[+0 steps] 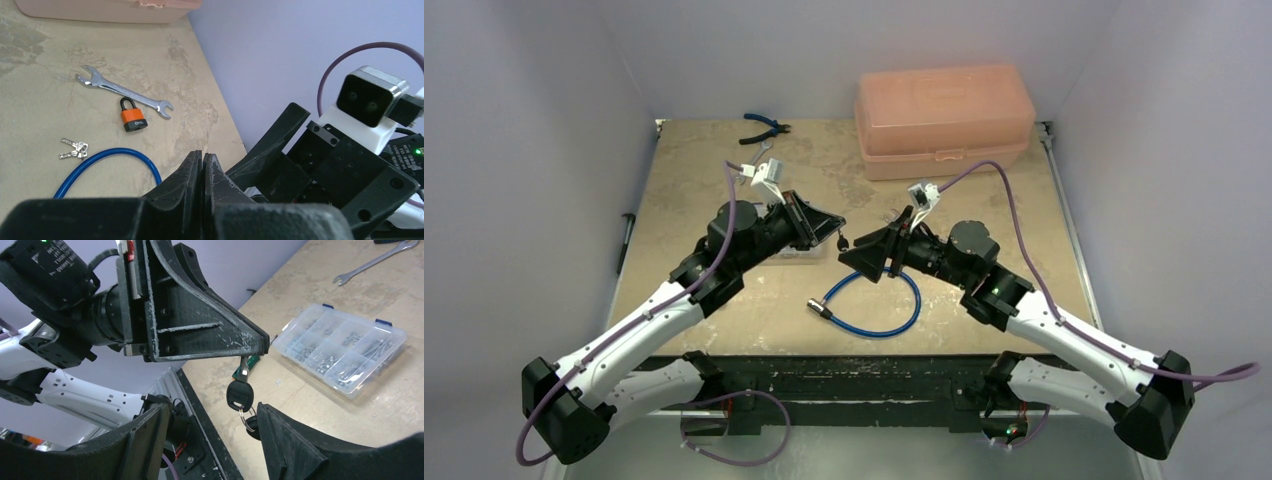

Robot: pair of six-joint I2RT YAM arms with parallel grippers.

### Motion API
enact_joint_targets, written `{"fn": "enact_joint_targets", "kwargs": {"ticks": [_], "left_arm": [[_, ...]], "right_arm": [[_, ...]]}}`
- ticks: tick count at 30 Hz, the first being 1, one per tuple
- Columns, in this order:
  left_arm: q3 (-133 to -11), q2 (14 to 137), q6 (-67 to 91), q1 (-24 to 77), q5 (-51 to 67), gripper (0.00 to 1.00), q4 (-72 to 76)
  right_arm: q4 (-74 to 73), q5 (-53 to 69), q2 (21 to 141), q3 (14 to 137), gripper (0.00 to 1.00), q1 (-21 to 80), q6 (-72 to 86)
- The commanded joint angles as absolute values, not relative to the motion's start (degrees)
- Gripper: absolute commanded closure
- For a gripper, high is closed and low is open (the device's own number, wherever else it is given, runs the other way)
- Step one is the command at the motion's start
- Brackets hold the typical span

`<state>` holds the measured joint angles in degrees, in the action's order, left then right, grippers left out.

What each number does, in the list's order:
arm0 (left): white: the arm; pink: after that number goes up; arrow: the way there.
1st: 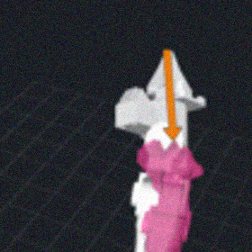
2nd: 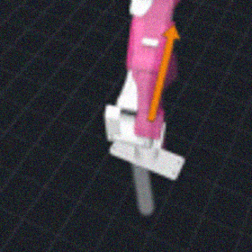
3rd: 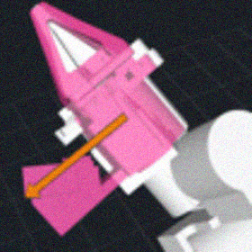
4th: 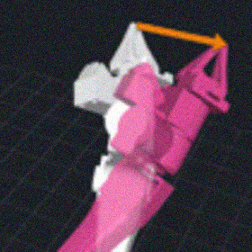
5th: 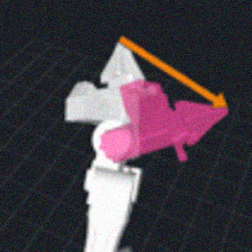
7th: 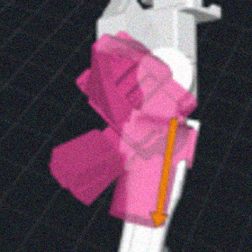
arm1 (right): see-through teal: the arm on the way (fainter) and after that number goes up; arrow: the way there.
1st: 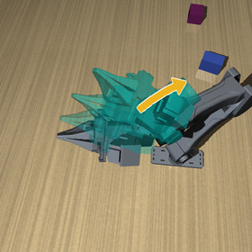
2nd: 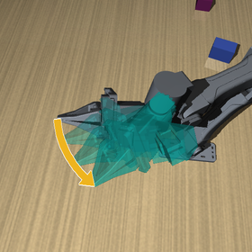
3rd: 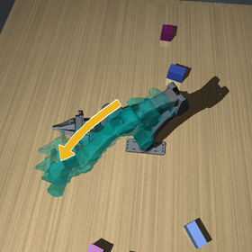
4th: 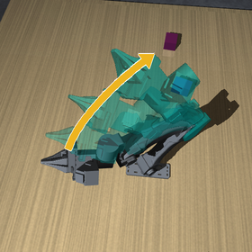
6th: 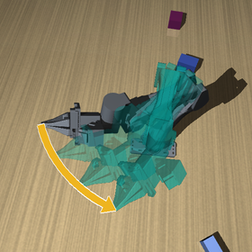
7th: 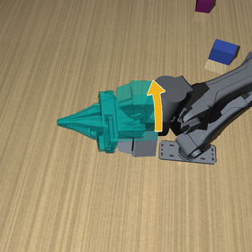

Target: Unlock with the key

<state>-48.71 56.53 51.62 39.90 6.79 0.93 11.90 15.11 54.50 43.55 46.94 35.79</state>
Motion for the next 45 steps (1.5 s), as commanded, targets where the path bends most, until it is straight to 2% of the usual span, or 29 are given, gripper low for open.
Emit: {"fn": "enact_joint_targets", "kwargs": {"ticks": [1,5,20,23,28,37,45], "left_arm": [[-52.0,55.5,52.1,40.0,6.9,1.00,4.8],[-51.7,55.1,52.1,40.0,7.4,1.00,5.8],[-50.7,53.8,52.4,40.0,7.7,1.00,6.6],[-50.5,53.5,52.5,40.0,7.7,1.00,6.3],[-50.5,53.2,52.5,40.0,7.3,1.00,6.2],[-50.7,53.1,52.6,40.0,6.9,1.00,6.4],[-50.3,53.3,52.6,40.0,6.5,1.00,6.6]], "right_arm": [[16.8,17.6,55.3,43.0,0.29,46.6,37.7],[17.0,16.2,56.0,43.3,0.30,46.5,38.0],[20.1,17.9,58.6,44.4,0.45,46.3,39.1],[20.6,17.8,58.4,44.4,0.45,46.3,39.4],[20.7,17.8,58.1,45.0,0.38,46.3,39.8],[21.5,19.6,57.9,45.3,0.47,46.3,40.0],[23.6,20.3,57.9,45.0,0.48,46.3,41.1]]}}
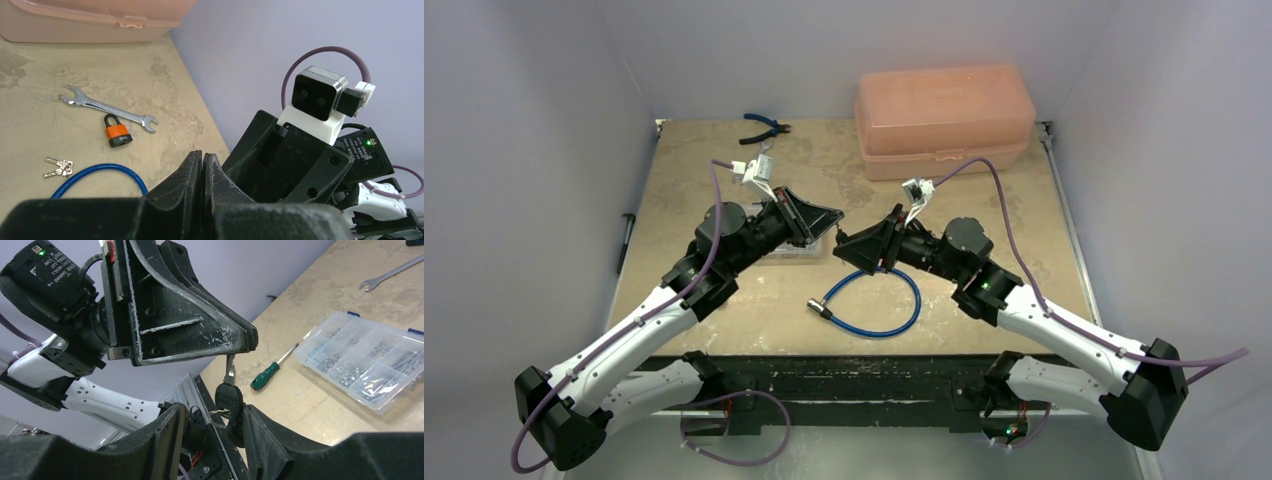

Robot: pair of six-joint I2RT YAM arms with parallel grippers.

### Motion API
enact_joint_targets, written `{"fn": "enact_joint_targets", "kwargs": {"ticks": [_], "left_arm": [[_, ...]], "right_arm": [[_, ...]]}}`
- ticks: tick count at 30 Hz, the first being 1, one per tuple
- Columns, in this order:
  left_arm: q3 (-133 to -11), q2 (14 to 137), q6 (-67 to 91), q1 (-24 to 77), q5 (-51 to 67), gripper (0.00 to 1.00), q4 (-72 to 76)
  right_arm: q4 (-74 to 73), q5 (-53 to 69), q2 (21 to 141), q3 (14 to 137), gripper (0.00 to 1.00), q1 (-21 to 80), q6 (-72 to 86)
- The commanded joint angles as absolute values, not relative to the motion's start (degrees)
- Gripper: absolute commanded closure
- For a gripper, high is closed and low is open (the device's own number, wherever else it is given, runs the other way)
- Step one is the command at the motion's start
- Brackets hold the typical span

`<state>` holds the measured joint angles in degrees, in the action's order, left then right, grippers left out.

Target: Unlock with the key

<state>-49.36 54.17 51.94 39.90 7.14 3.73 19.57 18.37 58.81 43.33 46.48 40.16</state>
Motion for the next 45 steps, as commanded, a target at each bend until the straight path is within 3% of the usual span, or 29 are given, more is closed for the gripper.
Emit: {"fn": "enact_joint_targets", "kwargs": {"ticks": [1,9,14,17,25,34,38,45], "left_arm": [[-50.3,53.3,52.6,40.0,6.5,1.00,6.7],[-50.1,53.5,52.8,40.0,6.2,1.00,7.3],[-50.4,53.1,52.5,40.1,5.8,1.00,6.8],[-50.7,53.0,52.0,40.0,5.0,1.00,5.6],[-50.0,53.4,52.3,40.1,3.8,1.00,5.9],[-49.8,53.7,52.3,40.0,3.8,1.00,6.3],[-49.5,53.6,52.4,40.0,3.8,1.00,6.5],[-48.8,53.6,52.5,40.1,3.7,1.00,7.0]], "right_arm": [[23.8,20.4,58.1,45.0,0.48,46.3,41.2],[24.5,20.3,59.8,45.0,0.51,46.3,42.3],[18.2,14.6,59.6,46.9,0.25,46.3,42.0],[15.1,12.5,58.6,48.0,0.19,46.3,41.3],[12.0,12.7,58.9,50.1,0.38,46.5,40.9],[12.1,13.2,60.2,50.4,0.47,46.7,41.2],[12.3,13.3,61.1,51.0,0.56,46.8,41.1],[11.9,13.0,62.0,51.9,0.60,46.8,40.6]]}}
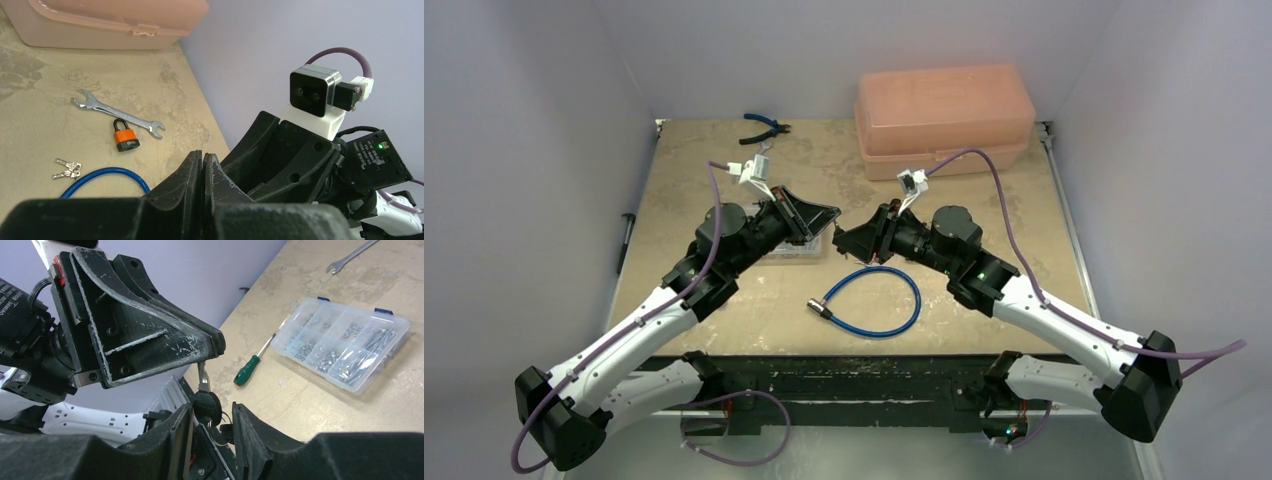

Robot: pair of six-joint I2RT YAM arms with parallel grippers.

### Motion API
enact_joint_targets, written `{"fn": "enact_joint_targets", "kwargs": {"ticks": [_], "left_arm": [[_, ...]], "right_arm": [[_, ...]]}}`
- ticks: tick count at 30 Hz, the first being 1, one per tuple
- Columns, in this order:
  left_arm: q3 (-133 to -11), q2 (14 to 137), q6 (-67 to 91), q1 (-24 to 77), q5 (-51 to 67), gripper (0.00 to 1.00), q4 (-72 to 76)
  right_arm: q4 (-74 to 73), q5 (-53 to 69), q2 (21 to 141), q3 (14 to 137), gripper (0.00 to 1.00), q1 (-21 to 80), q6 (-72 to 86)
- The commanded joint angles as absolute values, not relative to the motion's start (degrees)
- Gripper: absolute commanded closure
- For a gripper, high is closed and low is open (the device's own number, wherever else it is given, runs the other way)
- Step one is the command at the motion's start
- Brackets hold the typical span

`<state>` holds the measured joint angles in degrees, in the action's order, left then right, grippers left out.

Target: Unlock with the key

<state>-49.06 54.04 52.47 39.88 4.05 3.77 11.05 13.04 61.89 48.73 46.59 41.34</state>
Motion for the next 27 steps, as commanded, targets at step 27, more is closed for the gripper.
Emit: {"fn": "enact_joint_targets", "kwargs": {"ticks": [27], "left_arm": [[-47.4,53.3,53.3,40.0,2.4,1.00,8.4]], "right_arm": [[13.0,15.2,63.6,51.8,0.91,46.8,40.7]]}}
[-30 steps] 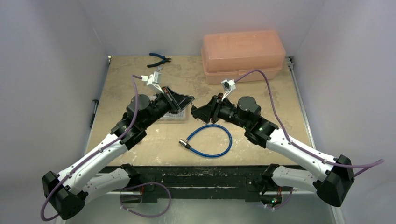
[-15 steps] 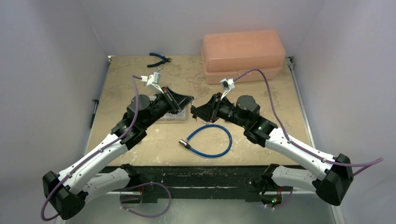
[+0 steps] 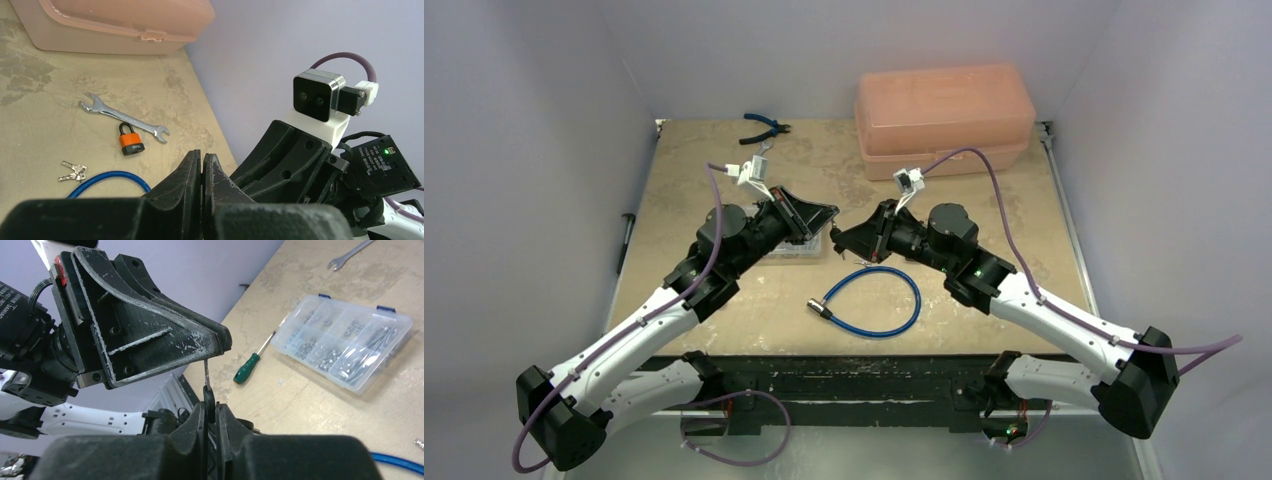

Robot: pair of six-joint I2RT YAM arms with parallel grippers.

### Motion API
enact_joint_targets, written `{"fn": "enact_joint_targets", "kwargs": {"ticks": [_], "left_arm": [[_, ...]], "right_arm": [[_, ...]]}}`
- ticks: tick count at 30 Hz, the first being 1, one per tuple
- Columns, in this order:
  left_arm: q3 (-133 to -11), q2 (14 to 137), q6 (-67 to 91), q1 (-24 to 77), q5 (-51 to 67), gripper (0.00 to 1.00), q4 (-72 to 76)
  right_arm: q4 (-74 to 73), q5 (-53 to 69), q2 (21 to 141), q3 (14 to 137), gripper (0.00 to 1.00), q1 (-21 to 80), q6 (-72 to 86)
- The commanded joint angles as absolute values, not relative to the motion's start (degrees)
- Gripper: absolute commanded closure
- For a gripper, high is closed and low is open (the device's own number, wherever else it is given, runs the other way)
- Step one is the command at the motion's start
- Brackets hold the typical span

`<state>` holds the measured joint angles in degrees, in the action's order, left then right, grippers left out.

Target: Unlock with the key

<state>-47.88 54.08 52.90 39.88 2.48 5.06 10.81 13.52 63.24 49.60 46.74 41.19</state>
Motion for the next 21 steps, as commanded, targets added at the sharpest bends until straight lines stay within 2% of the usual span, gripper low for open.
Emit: {"fn": "enact_joint_targets", "kwargs": {"ticks": [1,7,10,11,15,18,21], "left_arm": [[-47.3,53.2,53.4,40.1,2.4,1.00,8.5],[-47.0,53.2,53.0,40.1,1.7,1.00,8.3],[-47.2,53.6,52.9,40.0,1.9,0.99,8.2],[-47.1,53.7,52.8,40.0,2.0,0.93,8.3],[-47.0,53.5,52.2,40.0,2.2,0.50,7.8],[-47.2,53.1,51.2,40.0,1.6,0.22,6.7],[-49.0,53.5,49.5,40.0,0.2,0.08,2.2]], "right_arm": [[13.1,15.3,63.5,51.7,0.93,46.9,40.8],[12.7,14.6,62.8,50.7,1.00,46.8,40.5],[13.1,15.0,62.1,49.8,1.00,46.8,40.7],[13.2,15.1,61.8,49.6,1.00,46.8,40.8],[12.4,14.6,60.3,49.0,1.00,46.8,40.7],[9.1,12.4,58.5,49.0,1.00,46.8,39.3],[4.8,9.7,56.9,49.5,1.00,46.8,36.7]]}}
